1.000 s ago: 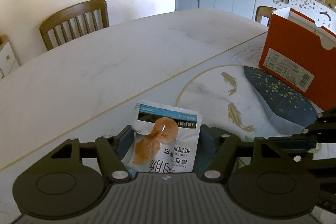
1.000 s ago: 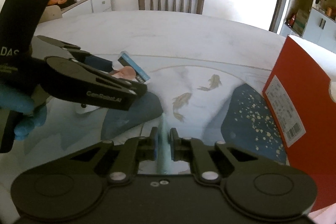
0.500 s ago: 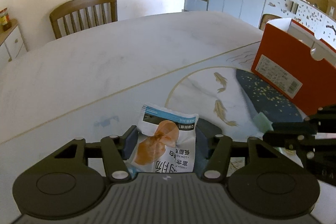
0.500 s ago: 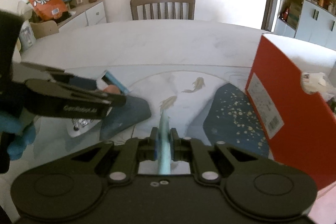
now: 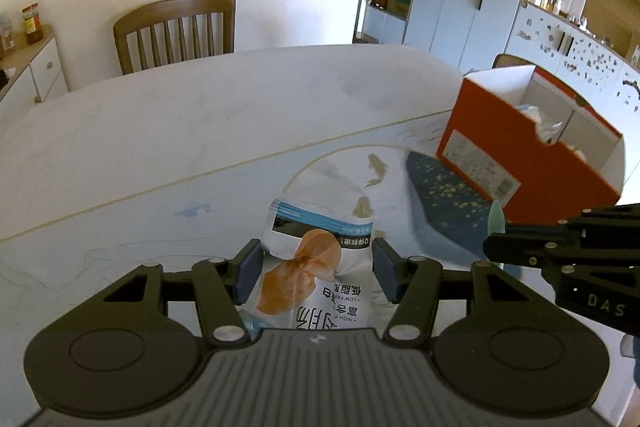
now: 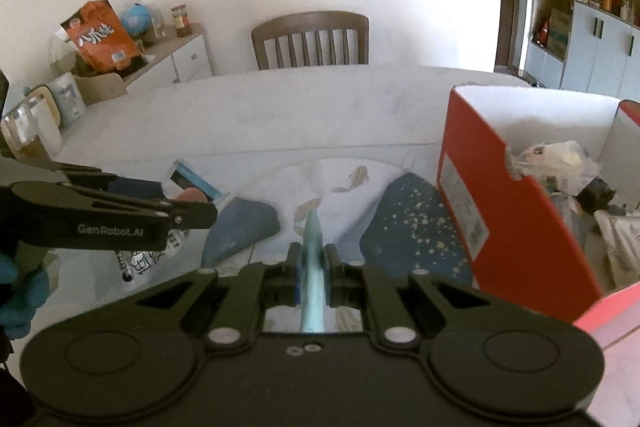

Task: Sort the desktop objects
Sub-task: 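Lift the snack packet and teal stick and carry them over the shoebox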

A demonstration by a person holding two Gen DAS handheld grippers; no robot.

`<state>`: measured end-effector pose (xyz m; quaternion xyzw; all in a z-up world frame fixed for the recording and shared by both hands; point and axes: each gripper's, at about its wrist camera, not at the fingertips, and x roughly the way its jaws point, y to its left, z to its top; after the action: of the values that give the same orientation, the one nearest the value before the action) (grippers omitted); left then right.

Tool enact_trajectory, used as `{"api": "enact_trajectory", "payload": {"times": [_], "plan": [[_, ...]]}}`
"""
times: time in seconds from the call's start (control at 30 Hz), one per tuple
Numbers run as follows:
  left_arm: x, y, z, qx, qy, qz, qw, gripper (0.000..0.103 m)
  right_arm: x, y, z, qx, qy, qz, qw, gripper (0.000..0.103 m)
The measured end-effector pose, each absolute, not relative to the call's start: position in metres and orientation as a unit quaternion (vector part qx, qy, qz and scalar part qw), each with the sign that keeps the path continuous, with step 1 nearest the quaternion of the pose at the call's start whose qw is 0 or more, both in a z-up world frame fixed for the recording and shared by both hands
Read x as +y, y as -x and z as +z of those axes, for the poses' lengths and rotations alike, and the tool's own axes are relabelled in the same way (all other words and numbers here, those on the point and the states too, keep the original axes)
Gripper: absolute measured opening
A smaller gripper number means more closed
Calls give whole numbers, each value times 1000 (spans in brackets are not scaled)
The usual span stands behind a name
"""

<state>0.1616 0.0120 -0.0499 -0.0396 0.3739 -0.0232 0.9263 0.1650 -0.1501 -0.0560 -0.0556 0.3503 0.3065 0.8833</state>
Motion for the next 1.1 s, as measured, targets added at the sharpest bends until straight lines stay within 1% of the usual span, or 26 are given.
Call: {"api": "enact_trajectory", "payload": {"times": [0.67, 1.1], "plan": [[-50, -149, 5, 342, 43, -26, 938, 58, -205, -164, 5, 283, 26, 345, 895, 9], [-111, -174, 43, 329, 26, -52, 943, 58, -266, -189, 47, 259, -1, 342, 903, 9]]}}
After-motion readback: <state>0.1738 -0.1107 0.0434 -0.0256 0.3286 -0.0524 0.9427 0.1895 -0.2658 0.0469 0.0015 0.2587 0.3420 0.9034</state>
